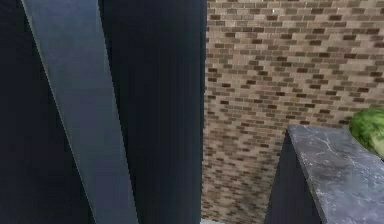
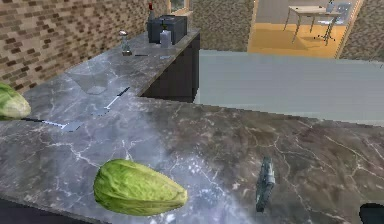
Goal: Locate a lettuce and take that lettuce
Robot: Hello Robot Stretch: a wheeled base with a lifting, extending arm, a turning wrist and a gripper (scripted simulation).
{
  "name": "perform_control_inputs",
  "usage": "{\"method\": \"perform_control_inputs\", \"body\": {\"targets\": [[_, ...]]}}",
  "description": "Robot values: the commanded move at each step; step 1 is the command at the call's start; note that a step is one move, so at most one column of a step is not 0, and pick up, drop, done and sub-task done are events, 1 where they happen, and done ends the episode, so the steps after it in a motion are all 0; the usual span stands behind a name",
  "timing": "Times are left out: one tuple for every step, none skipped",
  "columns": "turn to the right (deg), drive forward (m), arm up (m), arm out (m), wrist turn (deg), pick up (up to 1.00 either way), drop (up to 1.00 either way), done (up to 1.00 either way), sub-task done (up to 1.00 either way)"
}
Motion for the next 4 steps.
{"method": "perform_control_inputs", "body": {"targets": [[-9.0, 0.00, 0.00, 0.00, 0.0, 0.00, 0.00, 0.00, 0.00], [0.0, 0.00, 0.50, 0.00, 0.0, 0.00, 0.00, 0.00, 0.00], [0.0, 0.00, 0.38, 0.00, 0.0, 0.00, 0.00, 0.00, 0.00], [0.0, 0.00, 0.00, 0.00, 45.0, 0.00, 0.00, 0.00, 0.00]]}}
